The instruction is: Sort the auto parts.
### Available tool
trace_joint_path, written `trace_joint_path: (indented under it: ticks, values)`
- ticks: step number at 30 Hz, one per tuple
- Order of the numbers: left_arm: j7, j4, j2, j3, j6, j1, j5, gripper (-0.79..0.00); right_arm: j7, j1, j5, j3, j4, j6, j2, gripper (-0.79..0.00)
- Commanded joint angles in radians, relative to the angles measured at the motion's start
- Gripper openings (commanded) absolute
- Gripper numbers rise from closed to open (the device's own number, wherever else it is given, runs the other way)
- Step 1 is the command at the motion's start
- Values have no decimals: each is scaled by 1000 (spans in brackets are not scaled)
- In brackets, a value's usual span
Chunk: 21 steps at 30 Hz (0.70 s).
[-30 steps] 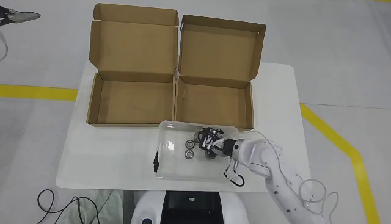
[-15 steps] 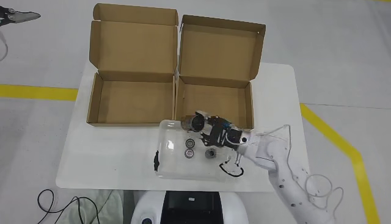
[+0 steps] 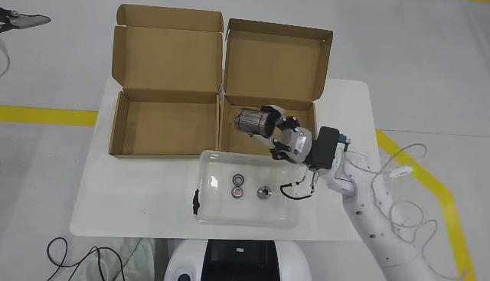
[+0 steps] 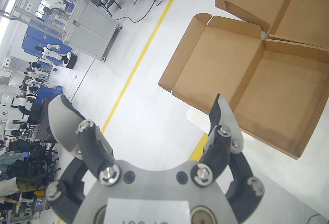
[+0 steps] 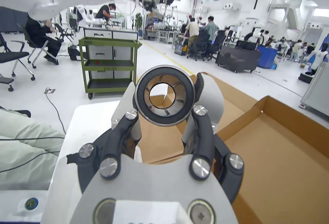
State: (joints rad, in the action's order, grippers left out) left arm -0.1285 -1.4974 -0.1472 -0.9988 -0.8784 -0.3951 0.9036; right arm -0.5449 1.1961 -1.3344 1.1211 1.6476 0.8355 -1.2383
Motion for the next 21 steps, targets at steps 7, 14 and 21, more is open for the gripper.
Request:
trace_joint_path:
  ticks: [7,14,21]
  values:
    - [0,0,0,0,0,0,0,0,-170,-28,-52,53,31,42,10,-785]
    - [0,0,0,0,0,0,0,0,-130,-29,-39,77,130,20,15,-785]
    - [0,0,0,0,0,0,0,0,-107,-44,-16,74,152,14,16,-785]
